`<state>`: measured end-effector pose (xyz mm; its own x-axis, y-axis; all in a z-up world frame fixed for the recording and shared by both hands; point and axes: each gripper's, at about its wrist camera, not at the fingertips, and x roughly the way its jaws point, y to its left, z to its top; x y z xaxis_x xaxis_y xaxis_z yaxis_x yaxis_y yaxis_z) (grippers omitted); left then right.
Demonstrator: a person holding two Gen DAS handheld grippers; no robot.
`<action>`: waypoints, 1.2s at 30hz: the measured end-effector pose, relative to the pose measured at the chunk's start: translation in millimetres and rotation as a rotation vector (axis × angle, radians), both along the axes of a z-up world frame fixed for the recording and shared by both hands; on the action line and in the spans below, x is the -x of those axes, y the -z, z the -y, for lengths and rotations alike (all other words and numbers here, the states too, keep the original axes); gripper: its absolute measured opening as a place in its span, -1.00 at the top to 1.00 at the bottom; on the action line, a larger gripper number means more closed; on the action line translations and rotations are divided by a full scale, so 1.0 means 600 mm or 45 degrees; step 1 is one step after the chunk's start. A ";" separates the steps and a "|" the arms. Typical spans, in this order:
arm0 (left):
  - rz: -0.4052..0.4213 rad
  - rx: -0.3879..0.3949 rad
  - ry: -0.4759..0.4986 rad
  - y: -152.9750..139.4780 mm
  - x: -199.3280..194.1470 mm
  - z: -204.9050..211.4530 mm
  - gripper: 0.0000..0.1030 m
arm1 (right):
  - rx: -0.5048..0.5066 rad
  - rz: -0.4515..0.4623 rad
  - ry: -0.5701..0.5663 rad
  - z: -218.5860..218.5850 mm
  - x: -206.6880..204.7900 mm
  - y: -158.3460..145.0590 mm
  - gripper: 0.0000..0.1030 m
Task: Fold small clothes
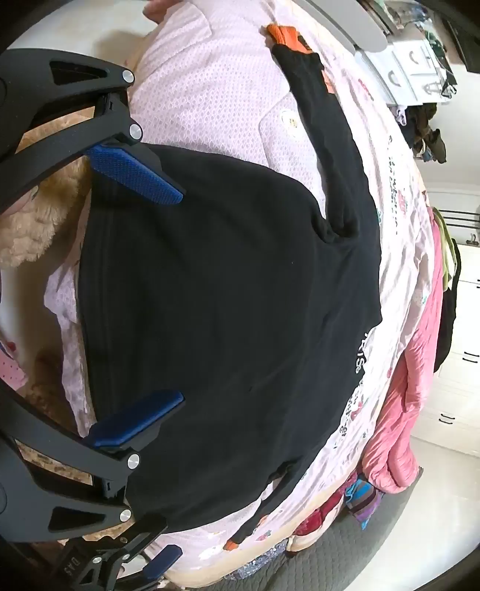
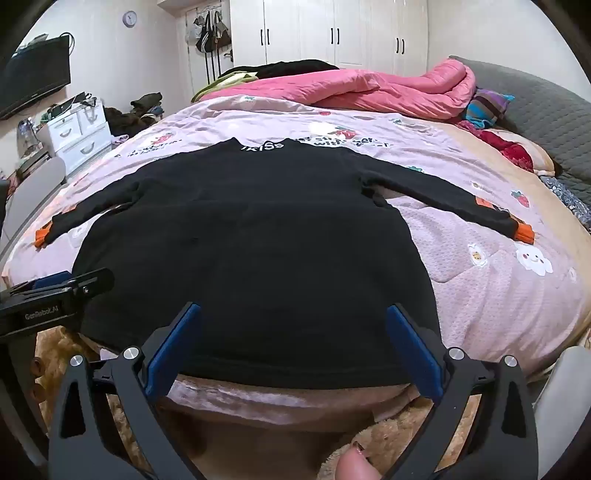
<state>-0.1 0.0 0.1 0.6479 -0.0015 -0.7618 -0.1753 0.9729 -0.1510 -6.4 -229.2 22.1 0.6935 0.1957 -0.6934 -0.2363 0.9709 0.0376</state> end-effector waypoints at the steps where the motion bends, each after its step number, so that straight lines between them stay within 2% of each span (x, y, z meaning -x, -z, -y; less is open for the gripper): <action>1: -0.001 -0.005 -0.003 0.000 0.000 0.000 -0.84 | -0.024 -0.006 0.003 0.003 -0.002 0.000 -0.92; 36: 0.003 -0.015 -0.002 0.000 0.001 0.005 -0.84 | 0.008 0.009 0.011 -0.007 0.006 -0.003 -0.92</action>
